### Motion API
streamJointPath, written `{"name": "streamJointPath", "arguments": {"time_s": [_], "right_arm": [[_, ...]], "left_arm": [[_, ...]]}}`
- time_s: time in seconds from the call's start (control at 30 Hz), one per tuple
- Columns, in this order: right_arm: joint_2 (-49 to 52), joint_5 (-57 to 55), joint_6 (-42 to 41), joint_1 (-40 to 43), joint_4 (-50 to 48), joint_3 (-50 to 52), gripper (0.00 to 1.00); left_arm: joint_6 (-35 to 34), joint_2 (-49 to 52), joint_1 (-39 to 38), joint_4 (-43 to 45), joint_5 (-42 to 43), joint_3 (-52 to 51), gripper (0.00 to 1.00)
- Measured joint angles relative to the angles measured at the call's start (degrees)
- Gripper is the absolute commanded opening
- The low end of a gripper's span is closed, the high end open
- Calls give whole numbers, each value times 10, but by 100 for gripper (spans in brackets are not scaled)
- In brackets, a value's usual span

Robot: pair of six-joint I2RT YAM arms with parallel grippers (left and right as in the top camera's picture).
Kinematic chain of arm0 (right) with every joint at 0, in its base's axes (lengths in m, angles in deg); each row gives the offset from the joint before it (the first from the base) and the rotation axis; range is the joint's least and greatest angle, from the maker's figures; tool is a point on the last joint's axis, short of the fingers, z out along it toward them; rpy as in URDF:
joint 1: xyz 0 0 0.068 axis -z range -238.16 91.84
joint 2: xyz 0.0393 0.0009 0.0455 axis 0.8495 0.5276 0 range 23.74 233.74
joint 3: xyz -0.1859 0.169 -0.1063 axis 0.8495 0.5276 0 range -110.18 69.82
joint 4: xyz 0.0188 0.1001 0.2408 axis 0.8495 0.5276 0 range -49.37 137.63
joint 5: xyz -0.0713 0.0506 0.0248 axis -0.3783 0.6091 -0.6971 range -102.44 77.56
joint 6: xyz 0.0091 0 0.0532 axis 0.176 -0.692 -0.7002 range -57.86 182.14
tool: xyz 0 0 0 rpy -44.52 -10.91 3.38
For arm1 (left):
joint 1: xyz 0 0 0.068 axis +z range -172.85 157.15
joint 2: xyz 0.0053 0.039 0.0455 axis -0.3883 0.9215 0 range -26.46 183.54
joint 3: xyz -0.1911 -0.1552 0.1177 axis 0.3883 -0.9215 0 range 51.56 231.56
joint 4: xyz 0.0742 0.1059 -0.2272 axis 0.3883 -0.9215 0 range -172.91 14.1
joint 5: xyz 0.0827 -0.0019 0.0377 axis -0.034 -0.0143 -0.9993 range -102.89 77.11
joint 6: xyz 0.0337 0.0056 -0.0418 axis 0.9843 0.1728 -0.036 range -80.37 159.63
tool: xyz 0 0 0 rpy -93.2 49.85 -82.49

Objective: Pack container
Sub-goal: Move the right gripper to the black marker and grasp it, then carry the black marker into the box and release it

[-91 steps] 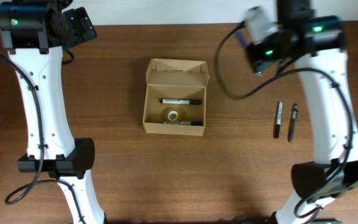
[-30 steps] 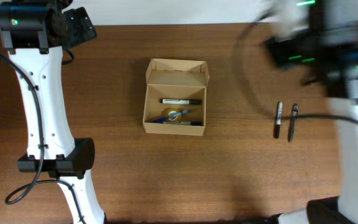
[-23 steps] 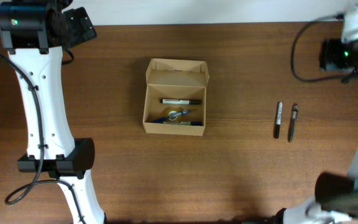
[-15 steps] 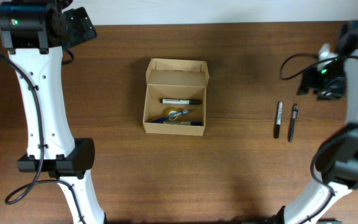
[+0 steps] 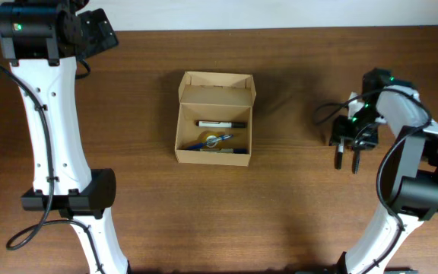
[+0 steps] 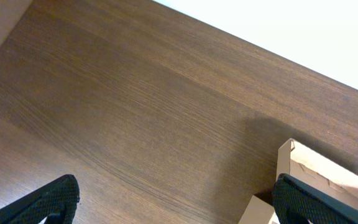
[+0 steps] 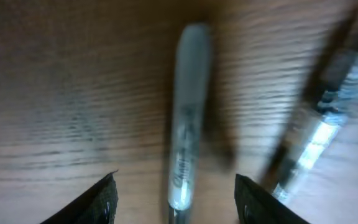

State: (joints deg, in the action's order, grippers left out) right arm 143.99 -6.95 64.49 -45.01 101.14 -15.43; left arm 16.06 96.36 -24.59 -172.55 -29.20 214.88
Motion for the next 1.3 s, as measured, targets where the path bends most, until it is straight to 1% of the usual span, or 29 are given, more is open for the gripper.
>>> {"name": "streamJointPath", "arguments": {"time_s": [0.17, 0.23, 0.27, 0.3, 0.33, 0.4, 0.43, 0.47, 0.7, 0.8, 0.87, 0.93, 0.97, 1.0, 1.13, 1.23, 1.3], "right_arm": [[-6, 0, 29, -9, -32, 24, 59], [-8, 0, 35, -9, -39, 27, 53], [-8, 0, 37, -9, -42, 28, 43], [-9, 0, 38, -9, -46, 28, 24], [-9, -2, 37, -9, -50, 28, 19], [-8, -8, 37, -9, -55, 29, 17], [-8, -9, 37, -8, -56, 30, 13], [-8, -9, 36, -8, -57, 30, 4], [-8, -5, 26, -8, -48, 27, 4], [-8, 17, 32, -13, -3, 4, 4], [-9, 30, 39, -21, 24, -33, 4], [-14, 45, 53, -37, 69, -104, 4], [-24, 55, 66, -53, 90, -158, 4], [-28, 57, 70, -59, 97, -179, 4], [-70, 71, 130, -128, 146, -339, 4], [-101, 80, 196, -202, 179, -424, 4], [-116, 83, 249, -257, 199, -446, 4]], "left_arm": [[0, 0, 0, 0, 0, 0, 100], [0, 0, 0, 0, 0, 0, 100], [0, 0, 0, 0, 0, 0, 100], [0, 0, 0, 0, 0, 0, 100], [0, 0, 0, 0, 0, 0, 100], [0, 0, 0, 0, 0, 0, 100], [0, 0, 0, 0, 0, 0, 100], [0, 0, 0, 0, 0, 0, 100], [0, 0, 0, 0, 0, 0, 100], [0, 0, 0, 0, 0, 0, 100], [0, 0, 0, 0, 0, 0, 100], [0, 0, 0, 0, 0, 0, 100], [0, 0, 0, 0, 0, 0, 100], [0, 0, 0, 0, 0, 0, 100], [0, 0, 0, 0, 0, 0, 100], [0, 0, 0, 0, 0, 0, 100], [0, 0, 0, 0, 0, 0, 100]]}}
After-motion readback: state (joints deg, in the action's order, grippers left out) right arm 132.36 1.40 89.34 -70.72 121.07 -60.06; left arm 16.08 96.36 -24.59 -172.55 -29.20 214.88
